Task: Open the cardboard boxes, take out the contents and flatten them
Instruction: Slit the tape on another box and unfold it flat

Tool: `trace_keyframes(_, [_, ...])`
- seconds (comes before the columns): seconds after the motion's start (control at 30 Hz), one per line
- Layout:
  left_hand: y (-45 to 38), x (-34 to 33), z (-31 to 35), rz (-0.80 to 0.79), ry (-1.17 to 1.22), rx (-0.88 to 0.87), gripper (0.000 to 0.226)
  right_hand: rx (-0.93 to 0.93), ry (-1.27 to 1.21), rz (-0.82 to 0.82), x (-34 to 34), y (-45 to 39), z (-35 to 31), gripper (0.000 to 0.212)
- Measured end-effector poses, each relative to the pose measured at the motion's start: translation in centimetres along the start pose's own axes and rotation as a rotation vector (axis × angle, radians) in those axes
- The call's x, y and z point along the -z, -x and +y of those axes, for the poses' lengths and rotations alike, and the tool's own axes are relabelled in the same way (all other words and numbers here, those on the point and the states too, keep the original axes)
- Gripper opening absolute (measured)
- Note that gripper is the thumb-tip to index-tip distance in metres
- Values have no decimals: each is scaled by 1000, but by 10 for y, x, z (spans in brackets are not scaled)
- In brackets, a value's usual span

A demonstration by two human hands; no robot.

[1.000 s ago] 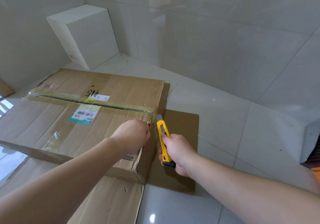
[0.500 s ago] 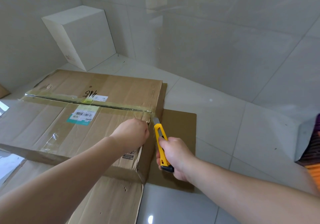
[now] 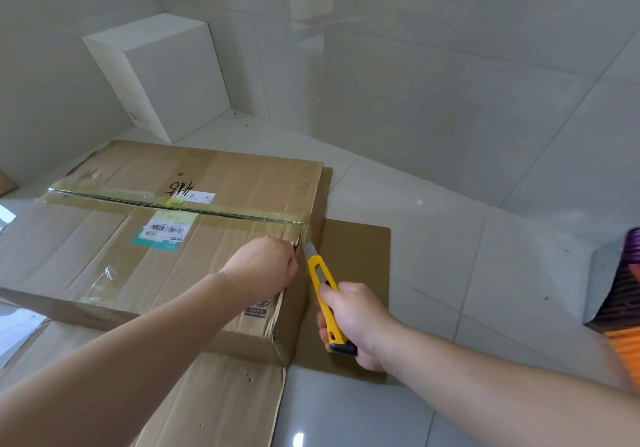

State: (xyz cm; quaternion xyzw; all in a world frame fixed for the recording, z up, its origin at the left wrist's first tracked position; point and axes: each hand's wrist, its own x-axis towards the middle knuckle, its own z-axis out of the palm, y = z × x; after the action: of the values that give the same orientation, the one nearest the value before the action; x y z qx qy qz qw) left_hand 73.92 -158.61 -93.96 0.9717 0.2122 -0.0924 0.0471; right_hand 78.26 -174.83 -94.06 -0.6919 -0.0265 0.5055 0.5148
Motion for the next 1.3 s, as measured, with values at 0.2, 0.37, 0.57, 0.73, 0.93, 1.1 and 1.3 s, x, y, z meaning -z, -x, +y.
trace_keyframes(0.2, [3,4,0,72,53,38,38,63,68,20,9,5,-1,23])
trace_keyframes(0.37, [6,8,2,116,20,38,37,55,105,-11,6,1,-1,23])
trace_keyframes(0.57, [19,2,6,48,13,-4,37,106,104,57,6,-11,-16,26])
trace_keyframes(0.73, [30,2,16,-14,41,-75,36,173,189,328,31,-20,-19,29])
trace_keyframes(0.93, [26,4,54,-37,-48,-167,26,330,314,343,39,-14,-36,38])
trace_keyframes(1.1, [21,3,94,-34,17,-198,16,414,454,372,41,-17,-53,36])
trace_keyframes(1.3, [24,13,52,9,149,-77,41,424,465,336,56,-23,-60,32])
